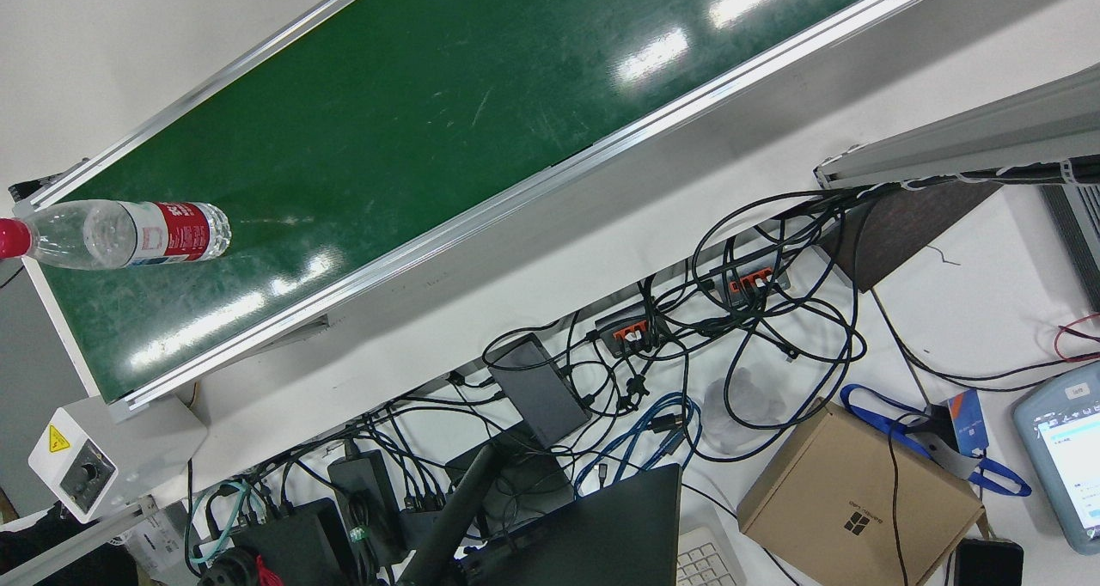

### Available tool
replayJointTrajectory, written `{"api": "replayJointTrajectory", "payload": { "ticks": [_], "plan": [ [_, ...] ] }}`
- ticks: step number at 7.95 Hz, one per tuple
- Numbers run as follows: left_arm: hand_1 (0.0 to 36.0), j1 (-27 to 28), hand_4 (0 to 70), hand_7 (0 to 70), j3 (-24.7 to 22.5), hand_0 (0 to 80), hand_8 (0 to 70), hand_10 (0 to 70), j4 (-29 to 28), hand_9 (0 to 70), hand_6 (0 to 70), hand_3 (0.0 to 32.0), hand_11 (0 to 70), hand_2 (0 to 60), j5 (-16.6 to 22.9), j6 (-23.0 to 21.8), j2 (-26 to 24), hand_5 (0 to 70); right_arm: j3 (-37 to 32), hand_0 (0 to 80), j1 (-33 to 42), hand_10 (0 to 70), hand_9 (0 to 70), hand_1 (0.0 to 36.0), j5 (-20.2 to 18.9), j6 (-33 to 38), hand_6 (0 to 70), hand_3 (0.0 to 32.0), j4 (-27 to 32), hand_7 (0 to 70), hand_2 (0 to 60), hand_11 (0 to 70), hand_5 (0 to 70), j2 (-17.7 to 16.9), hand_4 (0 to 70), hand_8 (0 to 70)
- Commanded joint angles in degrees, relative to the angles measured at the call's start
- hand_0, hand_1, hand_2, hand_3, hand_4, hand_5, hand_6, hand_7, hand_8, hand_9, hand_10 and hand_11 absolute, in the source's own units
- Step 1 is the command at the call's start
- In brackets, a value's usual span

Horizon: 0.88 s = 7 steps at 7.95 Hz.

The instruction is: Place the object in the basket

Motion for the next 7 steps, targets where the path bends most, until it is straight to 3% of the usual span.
{"api": "replayJointTrajectory", "payload": {
  "ticks": [1,7],
  "plan": [
    [7.1,0.1,10.5,0.0,0.0,49.7,2.6,5.5,0.0,0.7,2.0,0.0,9.2,0.0,0.0,0.0,0.0,11.2,0.0,0.0,0.0,0.0,0.0,0.0,0.0,0.0,0.0,0.0,0.0,0.0,0.0,0.0,0.0,0.0,0.0,0.0],
    [6.7,0.2,8.6,0.0,-0.1,49.5,1.5,5.1,-0.1,0.0,1.0,0.0,8.5,0.0,0.0,0.0,0.1,10.9,0.1,0.0,0.0,0.0,0.0,0.0,0.0,0.0,0.0,0.0,0.0,0.0,0.0,0.0,0.0,0.0,0.0,0.0]
  ]
}}
